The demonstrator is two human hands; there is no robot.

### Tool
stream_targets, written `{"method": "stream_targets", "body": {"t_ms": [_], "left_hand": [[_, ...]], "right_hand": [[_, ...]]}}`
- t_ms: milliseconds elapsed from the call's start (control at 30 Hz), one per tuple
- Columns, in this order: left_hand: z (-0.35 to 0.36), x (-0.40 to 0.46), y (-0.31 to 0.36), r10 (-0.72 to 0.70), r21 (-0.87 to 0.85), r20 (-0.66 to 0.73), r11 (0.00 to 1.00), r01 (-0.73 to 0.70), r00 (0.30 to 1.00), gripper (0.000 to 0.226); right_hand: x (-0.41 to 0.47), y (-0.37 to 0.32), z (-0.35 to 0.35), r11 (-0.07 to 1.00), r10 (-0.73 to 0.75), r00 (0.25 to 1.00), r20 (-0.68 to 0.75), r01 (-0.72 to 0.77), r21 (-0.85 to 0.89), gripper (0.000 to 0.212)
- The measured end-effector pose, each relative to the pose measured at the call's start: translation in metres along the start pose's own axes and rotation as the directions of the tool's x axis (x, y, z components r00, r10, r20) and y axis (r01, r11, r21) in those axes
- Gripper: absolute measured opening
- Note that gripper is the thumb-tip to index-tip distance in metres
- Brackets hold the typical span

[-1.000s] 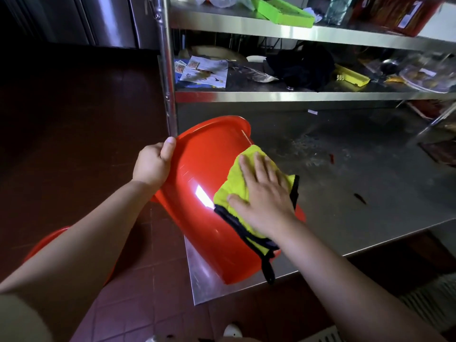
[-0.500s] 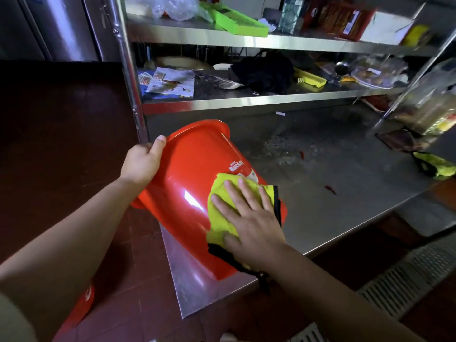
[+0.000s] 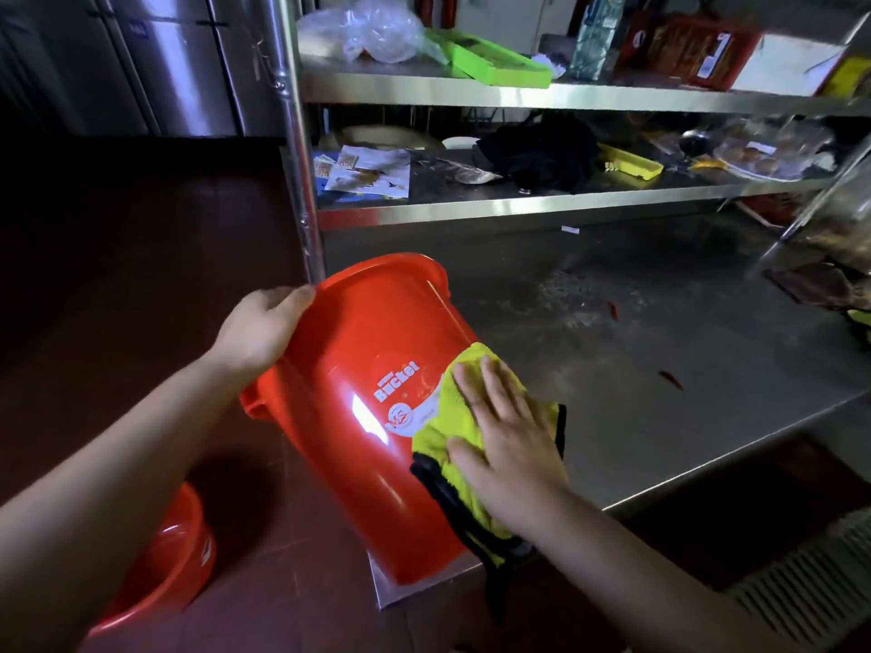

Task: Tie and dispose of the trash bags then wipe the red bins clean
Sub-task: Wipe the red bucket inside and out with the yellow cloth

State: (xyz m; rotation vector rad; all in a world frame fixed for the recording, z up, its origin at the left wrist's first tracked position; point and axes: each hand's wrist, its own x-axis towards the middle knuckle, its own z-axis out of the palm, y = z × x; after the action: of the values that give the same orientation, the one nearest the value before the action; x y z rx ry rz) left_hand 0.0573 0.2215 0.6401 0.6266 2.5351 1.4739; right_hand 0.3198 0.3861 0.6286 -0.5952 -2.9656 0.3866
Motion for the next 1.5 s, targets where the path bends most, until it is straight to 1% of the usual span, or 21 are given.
{"method": "stream_targets", "body": {"t_ms": [67,100,200,300,400,467,533,600,700,800,900,967,1067,1233,1300,1333,1433,1500], "left_hand": [[0.003,0.009,0.016,0.018,0.073,-0.010,0.997,-0.017,1.000,0.055],[0.005,0.011,0.019,0.003,0.086,-0.035,0.996,0.000,0.999,0.057],[0.009,0.011,0.022,-0.011,0.169,-0.119,0.985,0.031,0.993,0.055],[0.013,0.012,0.023,0.004,0.177,-0.117,0.984,0.017,0.993,0.054],[0.015,0.018,0.021,0.021,0.184,-0.107,0.983,-0.001,0.994,0.056],[0.015,0.020,0.017,0.030,0.210,-0.120,0.978,-0.004,0.992,0.057],[0.013,0.020,0.013,0.058,0.221,-0.132,0.975,-0.028,0.990,0.060],[0.012,0.021,0.006,0.089,0.220,-0.134,0.974,-0.058,0.987,0.061],[0.009,0.022,-0.004,0.077,0.166,-0.133,0.985,-0.054,0.988,0.058],[0.009,0.025,-0.009,0.009,0.082,-0.118,0.997,0.001,0.993,0.054],[0.012,0.032,-0.006,-0.124,-0.009,-0.113,0.992,0.124,0.986,0.048],[0.014,0.040,0.000,-0.164,-0.050,-0.064,0.986,0.161,0.984,0.042],[0.017,0.051,0.008,-0.157,-0.062,-0.021,0.986,0.156,0.987,0.034],[0.021,0.061,0.004,-0.132,-0.098,-0.007,0.987,0.131,0.991,0.039],[0.020,0.064,-0.002,-0.144,-0.105,-0.017,0.984,0.141,0.989,0.048],[0.019,0.065,-0.005,-0.149,-0.110,-0.018,0.983,0.146,0.989,0.049],[0.020,0.065,-0.010,-0.146,-0.119,-0.029,0.983,0.141,0.989,0.037],[0.020,0.064,-0.013,-0.143,-0.115,-0.048,0.984,0.137,0.988,0.037]], "right_hand": [[-0.008,-0.020,0.008,0.991,-0.052,0.998,-0.032,0.048,-0.127,0.077],[-0.009,-0.028,0.009,0.987,-0.063,0.997,-0.055,0.054,-0.152,0.079],[0.005,-0.049,0.009,0.981,-0.080,0.993,-0.085,0.064,-0.181,0.084],[0.049,-0.072,0.006,0.978,-0.082,0.994,-0.078,0.065,-0.199,0.086],[0.109,-0.092,-0.002,0.989,-0.035,0.998,-0.058,0.026,-0.148,0.088],[0.135,-0.096,-0.007,0.989,-0.035,0.999,-0.035,0.029,-0.145,0.090],[0.138,-0.087,-0.006,0.981,-0.097,0.995,-0.010,0.094,-0.171,0.089],[0.122,-0.070,-0.005,0.961,-0.212,0.977,0.007,0.210,-0.181,0.084],[0.081,-0.038,-0.004,0.915,-0.373,0.928,0.024,0.372,-0.157,0.079],[0.039,-0.005,-0.004,0.867,-0.483,0.874,0.052,0.486,-0.110,0.078],[0.012,0.017,-0.003,0.836,-0.546,0.835,0.067,0.548,-0.022,0.074],[0.012,0.023,-0.003,0.822,-0.568,0.820,0.079,0.569,-0.001,0.073],[0.039,0.022,-0.007,0.798,-0.602,0.795,0.082,0.602,0.026,0.072],[0.116,0.008,-0.014,0.783,-0.622,0.782,0.053,0.622,0.012,0.070],[0.151,0.000,-0.020,0.793,-0.609,0.791,0.060,0.609,0.012,0.068],[0.166,-0.003,-0.023,0.805,-0.593,0.803,0.060,0.592,0.031,0.067],[0.187,-0.007,-0.028,0.837,-0.543,0.839,0.040,0.537,0.101,0.066],[0.178,-0.006,-0.023,0.824,-0.564,0.826,0.019,0.561,0.075,0.066]]}}
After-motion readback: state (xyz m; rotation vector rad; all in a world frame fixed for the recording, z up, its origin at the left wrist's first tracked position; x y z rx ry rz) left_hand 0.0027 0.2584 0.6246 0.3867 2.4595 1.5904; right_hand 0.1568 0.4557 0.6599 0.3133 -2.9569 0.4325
